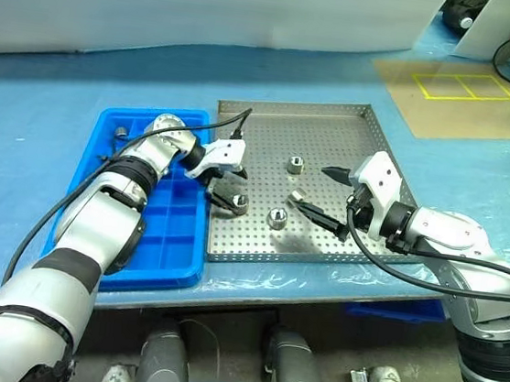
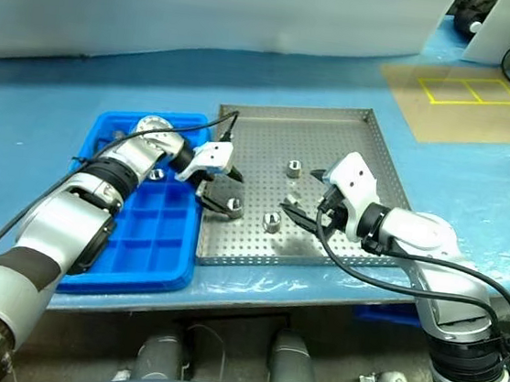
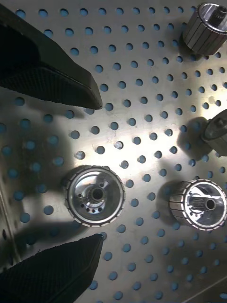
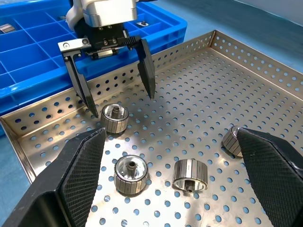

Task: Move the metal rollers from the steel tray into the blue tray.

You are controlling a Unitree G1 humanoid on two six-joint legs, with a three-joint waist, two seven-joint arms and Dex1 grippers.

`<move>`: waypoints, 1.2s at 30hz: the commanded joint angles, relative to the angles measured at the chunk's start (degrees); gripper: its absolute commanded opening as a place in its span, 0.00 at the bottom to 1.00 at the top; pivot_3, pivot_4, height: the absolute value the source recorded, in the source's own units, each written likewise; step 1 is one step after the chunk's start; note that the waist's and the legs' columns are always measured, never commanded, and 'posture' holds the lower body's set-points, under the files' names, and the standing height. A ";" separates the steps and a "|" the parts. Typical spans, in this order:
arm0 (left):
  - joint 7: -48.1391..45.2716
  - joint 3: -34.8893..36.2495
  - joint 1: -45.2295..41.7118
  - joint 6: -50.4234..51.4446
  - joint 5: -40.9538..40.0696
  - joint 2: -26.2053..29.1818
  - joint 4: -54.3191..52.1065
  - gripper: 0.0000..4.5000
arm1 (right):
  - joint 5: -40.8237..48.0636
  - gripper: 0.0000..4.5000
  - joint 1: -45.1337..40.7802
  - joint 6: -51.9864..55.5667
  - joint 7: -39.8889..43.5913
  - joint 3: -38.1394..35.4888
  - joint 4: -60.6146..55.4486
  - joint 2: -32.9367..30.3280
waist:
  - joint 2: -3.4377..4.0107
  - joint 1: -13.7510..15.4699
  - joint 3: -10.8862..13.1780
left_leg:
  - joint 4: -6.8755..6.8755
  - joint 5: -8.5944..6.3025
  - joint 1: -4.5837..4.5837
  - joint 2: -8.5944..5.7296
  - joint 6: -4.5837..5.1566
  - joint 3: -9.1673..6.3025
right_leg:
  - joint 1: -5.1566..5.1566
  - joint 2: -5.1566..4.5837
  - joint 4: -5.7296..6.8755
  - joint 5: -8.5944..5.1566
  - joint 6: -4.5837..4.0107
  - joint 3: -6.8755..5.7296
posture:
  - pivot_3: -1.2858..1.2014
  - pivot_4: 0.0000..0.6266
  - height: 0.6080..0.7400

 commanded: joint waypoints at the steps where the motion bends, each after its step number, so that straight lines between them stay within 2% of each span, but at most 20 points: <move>1: -0.30 -1.54 0.33 -1.22 2.47 0.48 0.23 0.99 | 0.02 1.00 -1.24 -1.48 -0.71 0.12 -0.67 0.13 | 0.00 0.05 0.00 | 0.00 0.00 0.02 -0.01 0.00 0.00 | 0.03 0.00 0.00 0.00 0.00 0.01 | 0.30 0.24 1.00; 12: -7.05 -1.14 3.33 -0.97 1.33 -0.14 -2.40 0.99 | -0.60 1.00 -0.71 -2.59 -2.05 0.90 -0.17 0.24 | 0.01 0.03 -0.01 | -0.19 -0.03 0.21 -0.01 0.03 0.22 | 0.07 0.02 -0.14 0.00 0.00 0.20 | 0.30 0.24 1.00; 20: -5.41 -1.27 4.30 0.18 1.90 -0.85 -3.16 0.99 | -1.11 1.00 -0.82 -3.12 -2.45 1.33 0.26 0.20 | 0.07 0.01 -0.07 | -0.20 -0.05 0.36 -0.02 0.05 0.34 | 0.12 0.01 -0.16 0.00 0.00 0.30 | 0.30 0.24 1.00; 23: -3.94 -1.16 4.42 0.47 1.99 -1.64 -2.81 0.86 | -1.32 1.00 -0.95 -3.37 -2.47 1.42 0.57 0.16 | 0.13 0.09 -0.11 | -0.20 -0.06 0.41 -0.04 0.06 0.35 | 0.17 0.01 -0.16 -0.01 0.00 0.30 | 0.30 0.24 1.00; 26: -2.76 -1.60 4.65 1.27 2.60 -2.38 -2.61 0.66 | -1.48 1.00 -1.06 -3.51 -2.55 1.57 0.76 0.22 | 0.18 0.22 -0.21 | -0.19 -0.07 0.42 -0.08 0.08 0.35 | 0.20 0.01 -0.16 -0.01 0.01 0.30 | 0.30 0.24 1.00; 36: -3.13 -2.13 5.92 2.91 2.97 -3.66 -3.33 0.66 | -2.08 1.00 -1.36 -4.06 -3.09 1.91 1.35 0.43 | 0.50 0.25 -0.59 | -0.23 -0.24 0.67 -0.20 0.34 0.34 | 0.81 -0.05 -0.76 -0.02 0.03 0.32 | 0.30 0.24 1.00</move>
